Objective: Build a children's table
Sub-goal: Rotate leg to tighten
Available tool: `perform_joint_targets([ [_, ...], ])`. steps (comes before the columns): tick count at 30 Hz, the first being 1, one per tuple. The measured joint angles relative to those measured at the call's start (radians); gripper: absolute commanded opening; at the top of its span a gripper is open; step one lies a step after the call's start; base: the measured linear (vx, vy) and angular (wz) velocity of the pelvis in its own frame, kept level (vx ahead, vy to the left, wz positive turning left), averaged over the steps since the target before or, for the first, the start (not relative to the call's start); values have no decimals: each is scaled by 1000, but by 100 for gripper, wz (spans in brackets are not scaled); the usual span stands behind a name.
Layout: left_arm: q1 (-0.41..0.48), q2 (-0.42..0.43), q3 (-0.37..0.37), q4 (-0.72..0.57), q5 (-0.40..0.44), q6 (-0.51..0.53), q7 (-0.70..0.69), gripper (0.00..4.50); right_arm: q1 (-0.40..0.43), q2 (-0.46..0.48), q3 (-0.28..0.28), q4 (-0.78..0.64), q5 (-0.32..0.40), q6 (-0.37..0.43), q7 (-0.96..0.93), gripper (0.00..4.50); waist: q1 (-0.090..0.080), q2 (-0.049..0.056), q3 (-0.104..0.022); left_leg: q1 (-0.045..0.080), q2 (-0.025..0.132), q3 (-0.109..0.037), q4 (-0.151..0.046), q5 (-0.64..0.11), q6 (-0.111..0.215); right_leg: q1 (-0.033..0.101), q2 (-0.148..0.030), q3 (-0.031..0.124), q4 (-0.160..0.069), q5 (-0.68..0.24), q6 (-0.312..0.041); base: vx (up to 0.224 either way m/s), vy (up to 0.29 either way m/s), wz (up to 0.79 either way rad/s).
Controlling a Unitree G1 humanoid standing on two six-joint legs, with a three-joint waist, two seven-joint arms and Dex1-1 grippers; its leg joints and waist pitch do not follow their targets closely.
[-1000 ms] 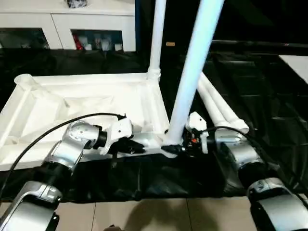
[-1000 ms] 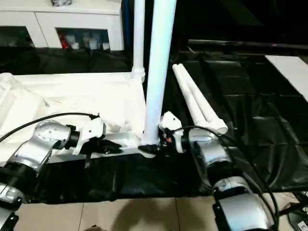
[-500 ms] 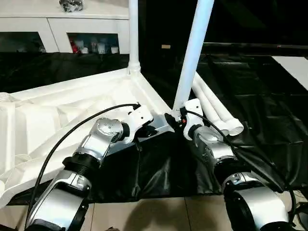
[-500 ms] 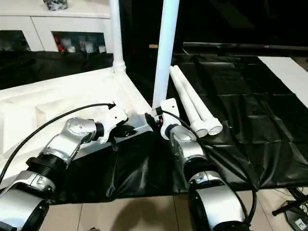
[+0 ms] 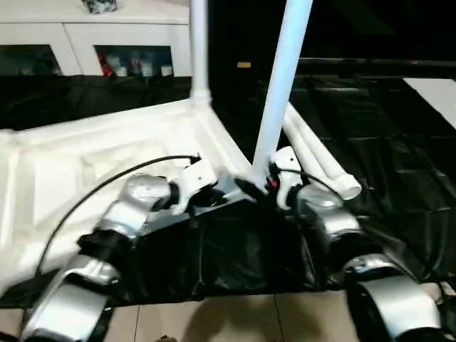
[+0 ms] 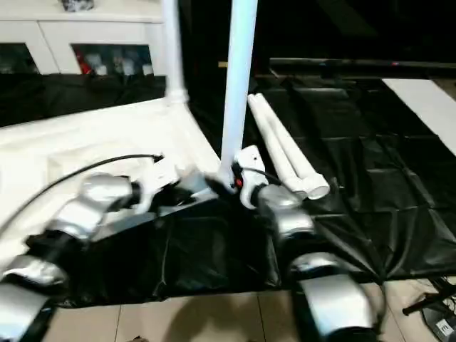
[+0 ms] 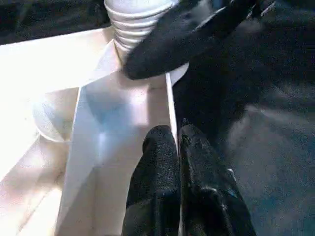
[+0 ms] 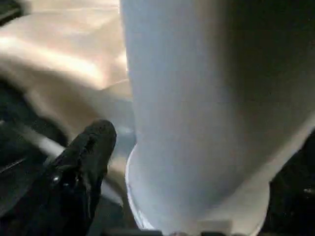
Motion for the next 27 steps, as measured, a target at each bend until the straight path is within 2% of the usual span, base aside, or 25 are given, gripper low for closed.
perform_joint_targets([
  [7, 27, 64, -8, -35, -39, -31, -157, 0, 20, -76, 62, -68, 4, 13, 317, 399, 14, 0, 0, 0, 2, 1, 3, -1, -2, -3, 1, 0, 3, 0, 0, 0, 0, 0],
  [11, 41, 92, -13, -49, -63, -37, -228, 0, 30, -91, 90, -88, 17, 24, 425, 364, 18, 0, 0, 1, 2, 1, 3, -2, -4, -3, 1, 0, 4, 0, 0, 0, 0, 0],
  [19, 54, 124, -19, -68, -81, -37, -304, 0, 48, -95, 106, -117, 23, 34, 494, 294, 18, 0, 0, 1, 2, 1, 3, -2, -4, -3, 1, 0, 5, 0, 0, 0, 0, 0],
  [24, 56, 121, -17, -71, -81, -29, -300, 0, 60, -85, 102, -139, 24, 50, 484, 285, 19, 0, 0, 1, 2, 1, 4, -2, -4, -3, 1, 1, 5, 0, 0, 0, 0, 0],
  [27, 49, 107, -11, -59, -68, -9, -245, 0, 60, -70, 86, -129, 22, 58, 397, 284, 18, 0, 0, 2, 2, 1, 4, -1, -6, 0, 1, 1, 7, 1, -2, 0, 0, 0],
])
